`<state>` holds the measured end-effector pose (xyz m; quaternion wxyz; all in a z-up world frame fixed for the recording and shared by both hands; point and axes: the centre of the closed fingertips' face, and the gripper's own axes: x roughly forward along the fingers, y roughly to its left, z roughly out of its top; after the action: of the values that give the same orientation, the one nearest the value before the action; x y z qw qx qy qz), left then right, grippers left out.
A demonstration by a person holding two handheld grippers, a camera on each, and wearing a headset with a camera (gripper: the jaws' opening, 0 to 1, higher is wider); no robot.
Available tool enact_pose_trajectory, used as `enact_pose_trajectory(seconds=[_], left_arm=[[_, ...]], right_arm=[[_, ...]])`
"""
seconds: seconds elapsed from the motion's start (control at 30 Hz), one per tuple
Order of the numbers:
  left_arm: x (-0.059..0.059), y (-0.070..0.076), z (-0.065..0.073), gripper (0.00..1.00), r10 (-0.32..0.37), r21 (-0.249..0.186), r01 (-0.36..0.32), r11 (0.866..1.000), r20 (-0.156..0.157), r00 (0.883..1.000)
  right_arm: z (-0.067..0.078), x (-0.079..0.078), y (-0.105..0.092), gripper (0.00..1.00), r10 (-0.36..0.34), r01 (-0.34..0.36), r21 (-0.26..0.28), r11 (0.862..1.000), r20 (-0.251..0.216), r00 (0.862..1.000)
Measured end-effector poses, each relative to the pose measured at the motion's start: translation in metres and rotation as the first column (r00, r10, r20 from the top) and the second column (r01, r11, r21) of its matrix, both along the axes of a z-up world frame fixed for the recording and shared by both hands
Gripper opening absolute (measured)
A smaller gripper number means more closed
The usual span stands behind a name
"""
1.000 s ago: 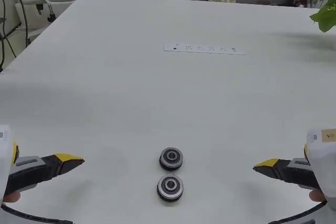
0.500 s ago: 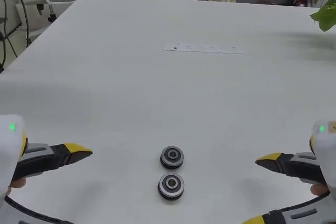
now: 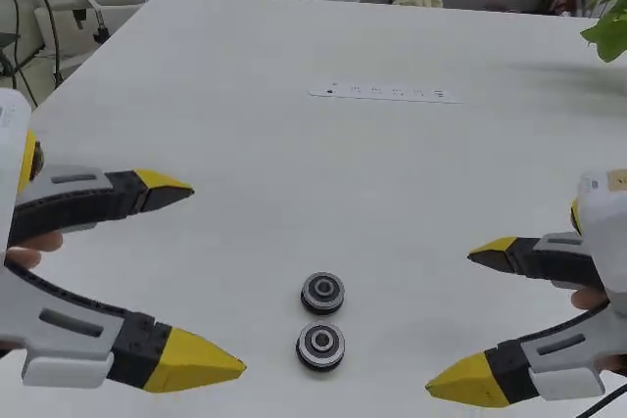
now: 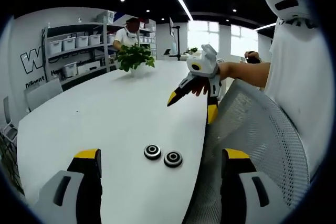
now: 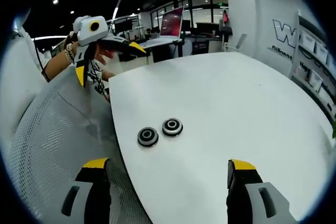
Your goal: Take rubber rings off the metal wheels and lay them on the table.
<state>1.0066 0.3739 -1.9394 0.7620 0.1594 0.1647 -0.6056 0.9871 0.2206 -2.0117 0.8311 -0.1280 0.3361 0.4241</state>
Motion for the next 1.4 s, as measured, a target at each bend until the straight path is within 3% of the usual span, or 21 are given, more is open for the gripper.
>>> enact_pose_trajectory(seconds=[0.27, 0.33, 0.43, 0.53, 0.67, 0.8, 0.87, 1.1, 1.17, 1.4], left_arm=[[0.016, -0.012, 0.021, 0.94, -0.031, -0.001, 0.031, 1.000, 0.069, 0.997], [0.021, -0.017, 0.024, 0.94, -0.041, 0.010, 0.040, 0.999, 0.095, 0.995], [0.029, -0.020, 0.022, 0.93, -0.043, 0.042, 0.039, 0.998, 0.110, 0.993], [0.034, -0.027, 0.021, 0.93, -0.070, 0.063, 0.062, 0.996, 0.127, 0.989], [0.045, -0.041, 0.024, 0.93, -0.059, 0.037, 0.054, 0.998, 0.141, 0.988], [0.047, -0.055, 0.025, 0.92, -0.066, -0.020, 0.070, 0.997, 0.140, 0.988], [0.048, -0.066, 0.025, 0.91, -0.049, -0.093, 0.060, 0.994, 0.118, 0.992], [0.048, -0.080, -0.008, 0.82, -0.039, -0.104, 0.051, 0.993, 0.118, 0.992], [0.043, -0.079, -0.016, 0.76, -0.039, -0.127, 0.051, 0.991, 0.098, 0.994], [0.035, -0.081, -0.027, 0.63, -0.048, -0.142, 0.057, 0.988, 0.063, 0.997]], right_arm=[[0.020, 0.020, 0.019, 0.90, 0.056, -0.055, -0.014, 0.998, 0.056, 0.997], [0.026, 0.026, 0.025, 0.90, 0.076, -0.075, -0.016, 0.997, 0.071, 0.995], [0.030, 0.034, 0.034, 0.87, 0.107, -0.105, -0.027, 0.994, 0.099, 0.989], [0.028, 0.036, 0.043, 0.87, 0.147, -0.144, -0.037, 0.989, 0.105, 0.984], [0.023, 0.038, 0.059, 0.82, 0.195, -0.194, -0.021, 0.981, 0.115, 0.974], [0.017, 0.036, 0.071, 0.77, 0.212, -0.218, 0.039, 0.975, 0.118, 0.970], [0.014, 0.034, 0.078, 0.77, 0.212, -0.223, 0.091, 0.971, 0.119, 0.970], [0.001, 0.031, 0.080, 0.69, 0.228, -0.241, 0.136, 0.961, 0.109, 0.968], [0.002, 0.032, 0.080, 0.66, 0.215, -0.230, 0.162, 0.960, 0.107, 0.971], [0.000, 0.033, 0.078, 0.55, 0.187, -0.205, 0.186, 0.961, 0.109, 0.976]])
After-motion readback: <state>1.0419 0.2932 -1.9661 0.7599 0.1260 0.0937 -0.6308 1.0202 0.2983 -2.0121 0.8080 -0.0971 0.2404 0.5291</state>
